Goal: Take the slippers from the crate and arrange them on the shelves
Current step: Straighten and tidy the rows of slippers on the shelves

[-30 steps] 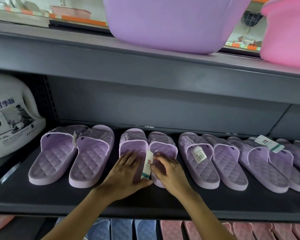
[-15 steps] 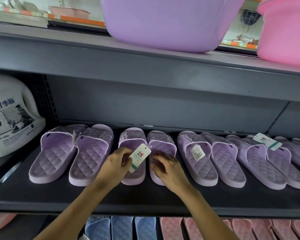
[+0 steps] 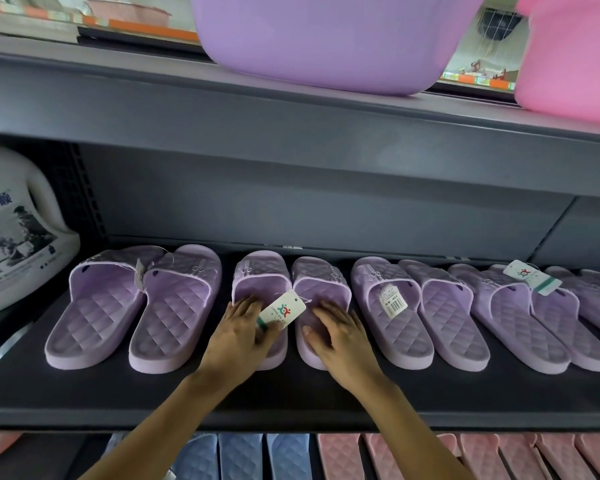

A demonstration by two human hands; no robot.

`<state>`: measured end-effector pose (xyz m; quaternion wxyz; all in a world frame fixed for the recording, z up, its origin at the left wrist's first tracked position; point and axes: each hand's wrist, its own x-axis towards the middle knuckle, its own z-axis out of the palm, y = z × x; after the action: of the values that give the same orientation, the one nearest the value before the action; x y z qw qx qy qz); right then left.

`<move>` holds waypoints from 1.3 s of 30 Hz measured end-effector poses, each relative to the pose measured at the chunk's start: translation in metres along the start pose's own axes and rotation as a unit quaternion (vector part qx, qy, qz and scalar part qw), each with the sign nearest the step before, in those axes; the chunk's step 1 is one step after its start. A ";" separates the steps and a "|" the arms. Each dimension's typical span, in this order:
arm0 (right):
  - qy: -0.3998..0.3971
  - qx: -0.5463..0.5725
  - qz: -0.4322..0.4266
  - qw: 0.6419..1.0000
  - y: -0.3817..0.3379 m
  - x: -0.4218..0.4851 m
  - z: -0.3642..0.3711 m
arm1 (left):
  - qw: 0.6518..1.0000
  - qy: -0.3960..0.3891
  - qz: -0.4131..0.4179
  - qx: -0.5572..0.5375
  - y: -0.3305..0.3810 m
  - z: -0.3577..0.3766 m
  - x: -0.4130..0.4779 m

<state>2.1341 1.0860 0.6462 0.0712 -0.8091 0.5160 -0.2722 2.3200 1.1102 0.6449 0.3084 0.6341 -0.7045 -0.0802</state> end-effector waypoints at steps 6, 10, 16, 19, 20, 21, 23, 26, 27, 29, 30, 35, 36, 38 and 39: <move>-0.023 0.022 0.008 0.999 0.005 0.007 -0.003 | 1.000 -0.007 -0.002 -0.008 0.008 0.007 0.006; -0.024 0.021 0.017 0.999 0.005 0.013 -0.005 | 1.000 -0.011 -0.007 -0.023 0.009 0.006 0.014; -0.032 0.026 0.022 0.999 0.006 0.014 -0.005 | 1.000 0.001 -0.006 -0.030 0.009 0.006 0.017; -0.049 0.020 0.020 0.998 0.006 0.014 -0.010 | 0.999 -0.001 -0.004 -0.035 0.009 0.004 0.016; -0.057 0.015 0.017 0.998 0.006 0.014 -0.013 | 0.999 -0.002 -0.005 -0.037 0.009 0.004 0.015; -0.063 0.011 0.013 0.998 0.006 0.014 -0.015 | 0.999 -0.004 -0.007 -0.038 0.009 0.003 0.015; -0.071 0.005 0.004 0.997 0.006 0.013 -0.019 | 0.999 -0.004 -0.010 -0.034 0.011 0.002 0.014; -0.066 0.005 -0.006 0.998 0.004 0.010 -0.026 | 0.999 -0.007 -0.015 -0.048 0.013 0.000 0.012; -0.061 0.002 -0.007 0.998 0.004 0.008 -0.028 | 0.998 -0.009 -0.019 -0.064 0.014 -0.002 0.011; -0.043 -0.009 -0.012 0.999 0.004 0.004 -0.035 | 0.995 -0.005 -0.022 -0.099 0.013 -0.008 0.009; -0.031 -0.011 -0.018 0.999 0.004 0.002 -0.039 | 0.995 0.004 -0.012 -0.104 0.013 -0.012 0.007; 0.003 -0.001 -0.045 0.999 -0.001 -0.001 -0.054 | 0.997 0.046 0.062 -0.027 0.006 -0.039 -0.010; 0.006 0.000 -0.052 0.999 -0.005 0.000 -0.056 | 0.997 0.053 0.056 -0.012 0.005 -0.045 -0.015; 0.004 0.002 -0.065 0.998 -0.013 0.003 -0.057 | 0.997 0.067 0.044 0.017 -0.002 -0.058 -0.022; -0.004 0.007 -0.069 0.998 -0.018 0.006 -0.056 | 0.996 0.072 0.042 0.029 -0.006 -0.065 -0.025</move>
<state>2.1213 1.0984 0.7026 0.0596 -0.8432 0.4568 -0.2772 2.3600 1.1511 0.6851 0.3427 0.6172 -0.7083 -0.0007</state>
